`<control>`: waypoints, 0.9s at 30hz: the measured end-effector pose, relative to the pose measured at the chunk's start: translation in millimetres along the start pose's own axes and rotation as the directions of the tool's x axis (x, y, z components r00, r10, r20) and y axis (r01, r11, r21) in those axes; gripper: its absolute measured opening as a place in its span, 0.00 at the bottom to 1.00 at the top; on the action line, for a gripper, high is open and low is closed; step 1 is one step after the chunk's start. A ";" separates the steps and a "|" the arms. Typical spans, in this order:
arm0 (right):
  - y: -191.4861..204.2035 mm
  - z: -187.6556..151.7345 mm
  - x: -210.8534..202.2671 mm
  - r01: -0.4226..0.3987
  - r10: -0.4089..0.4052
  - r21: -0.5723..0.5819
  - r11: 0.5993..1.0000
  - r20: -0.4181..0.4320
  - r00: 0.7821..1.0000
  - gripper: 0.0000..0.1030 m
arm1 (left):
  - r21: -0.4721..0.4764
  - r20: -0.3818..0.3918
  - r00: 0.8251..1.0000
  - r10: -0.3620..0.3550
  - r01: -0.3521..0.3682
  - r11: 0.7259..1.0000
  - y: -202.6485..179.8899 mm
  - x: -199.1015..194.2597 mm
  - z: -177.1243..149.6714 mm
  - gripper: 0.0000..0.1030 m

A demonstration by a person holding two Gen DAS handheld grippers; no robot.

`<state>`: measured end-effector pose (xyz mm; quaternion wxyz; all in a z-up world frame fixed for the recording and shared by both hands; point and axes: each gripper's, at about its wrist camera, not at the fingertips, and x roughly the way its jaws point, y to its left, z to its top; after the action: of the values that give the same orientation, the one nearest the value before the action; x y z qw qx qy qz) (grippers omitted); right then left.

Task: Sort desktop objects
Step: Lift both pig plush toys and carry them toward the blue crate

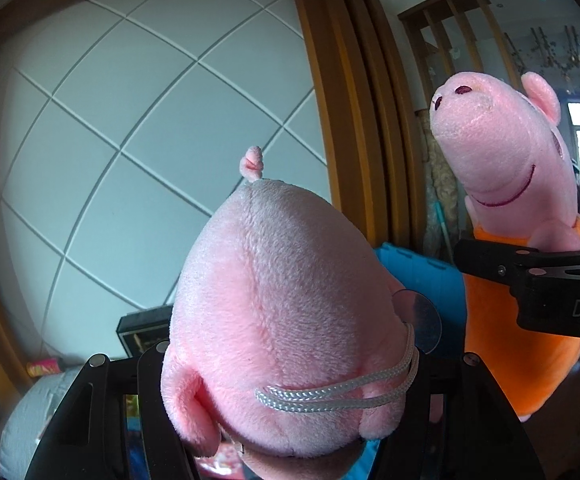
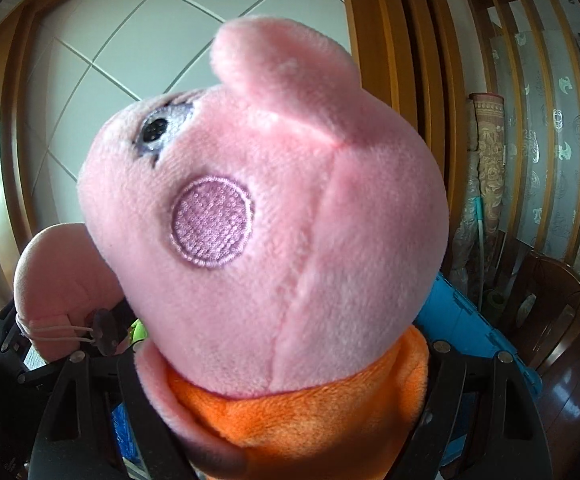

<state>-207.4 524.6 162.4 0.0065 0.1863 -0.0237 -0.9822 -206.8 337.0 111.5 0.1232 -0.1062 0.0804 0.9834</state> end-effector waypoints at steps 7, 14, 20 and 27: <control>-71.4 -21.6 34.1 0.019 -0.017 0.027 0.999 -0.050 0.999 0.81 | 0.021 -0.057 0.998 -0.016 0.017 1.000 -58.1 41.3 5.4 0.58; -112.3 -29.1 68.9 0.041 -0.035 0.054 0.998 -0.108 0.994 0.81 | 0.031 -0.127 0.992 0.001 0.003 1.000 -74.9 84.2 10.4 0.59; -124.5 -30.8 96.1 0.054 -0.043 0.074 0.996 -0.146 0.988 0.82 | 0.025 -0.166 0.986 0.011 -0.007 1.000 -76.1 106.5 16.1 0.62; -144.6 -35.4 131.2 0.085 -0.049 0.160 0.983 -0.212 0.976 0.89 | 0.072 -0.170 0.984 0.043 -0.031 0.997 -81.0 106.2 28.9 0.72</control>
<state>-317.1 664.6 74.4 -0.0401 0.2882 -0.0995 -0.9515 -291.9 443.8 104.4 0.1013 -0.1848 0.1267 0.9693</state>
